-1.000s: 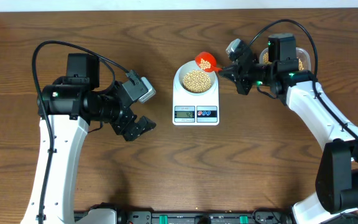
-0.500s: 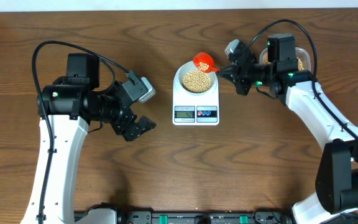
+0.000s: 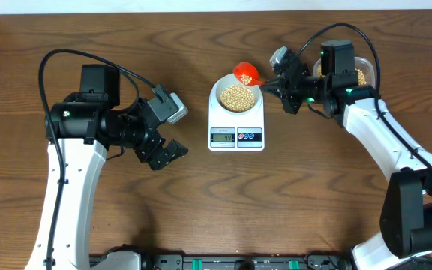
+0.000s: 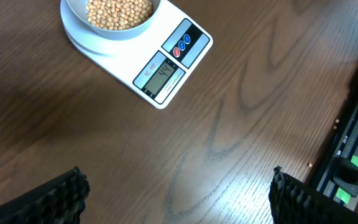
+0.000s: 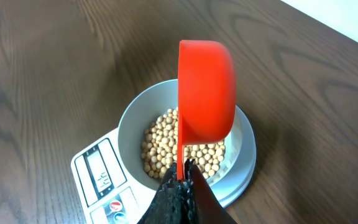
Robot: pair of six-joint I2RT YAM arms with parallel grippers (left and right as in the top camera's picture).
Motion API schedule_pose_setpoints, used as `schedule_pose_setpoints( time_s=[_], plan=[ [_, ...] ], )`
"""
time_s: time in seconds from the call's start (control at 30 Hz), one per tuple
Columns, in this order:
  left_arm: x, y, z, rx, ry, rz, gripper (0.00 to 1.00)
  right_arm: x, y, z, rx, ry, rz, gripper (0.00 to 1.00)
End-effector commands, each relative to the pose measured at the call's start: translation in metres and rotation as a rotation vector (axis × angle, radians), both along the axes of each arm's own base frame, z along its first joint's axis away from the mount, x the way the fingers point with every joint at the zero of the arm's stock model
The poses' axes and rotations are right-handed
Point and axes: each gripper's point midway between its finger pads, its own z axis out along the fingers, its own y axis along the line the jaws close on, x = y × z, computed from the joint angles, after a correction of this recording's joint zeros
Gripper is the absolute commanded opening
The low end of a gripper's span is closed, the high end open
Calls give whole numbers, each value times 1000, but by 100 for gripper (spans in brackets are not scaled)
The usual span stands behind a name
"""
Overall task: Scoop item into bowl and weigh 50g on scale
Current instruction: 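Tilt the scoop with the right gripper, pouring beans into the bowl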
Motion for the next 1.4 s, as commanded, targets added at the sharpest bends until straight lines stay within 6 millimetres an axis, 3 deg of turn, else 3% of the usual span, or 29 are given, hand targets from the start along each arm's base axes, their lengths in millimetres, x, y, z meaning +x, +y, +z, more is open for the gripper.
schedule_pose_setpoints(
  time_s=[0.0, 0.1, 0.23, 0.33, 0.47, 0.57, 0.67, 1.37],
  plan=[
    [-1, 1, 0, 5, -5, -6, 95, -4, 7, 1, 23, -6, 43, 1],
    [-1, 1, 0, 5, -5, -6, 95, 4, -1, -8, -42, -14, -17, 1],
    [-1, 1, 0, 5, -5, -6, 95, -4, 9, 4, 26, -22, 47, 1],
    [-1, 1, 0, 5, -5, -6, 95, 1, 2, -7, -28, -9, 0, 1],
    [-1, 1, 0, 5, -5, -6, 95, -3, 11, 5, 27, -30, 50, 1],
    [-1, 1, 0, 5, -5, -6, 95, 4, 5, -5, -37, -34, -5, 1],
    [-1, 1, 0, 5, -5, -6, 95, 0, 13, 7, 18, -56, 43, 1],
    [-1, 1, 0, 5, -5, -6, 95, 7, 4, -2, -71, -111, 26, 1]
  ],
)
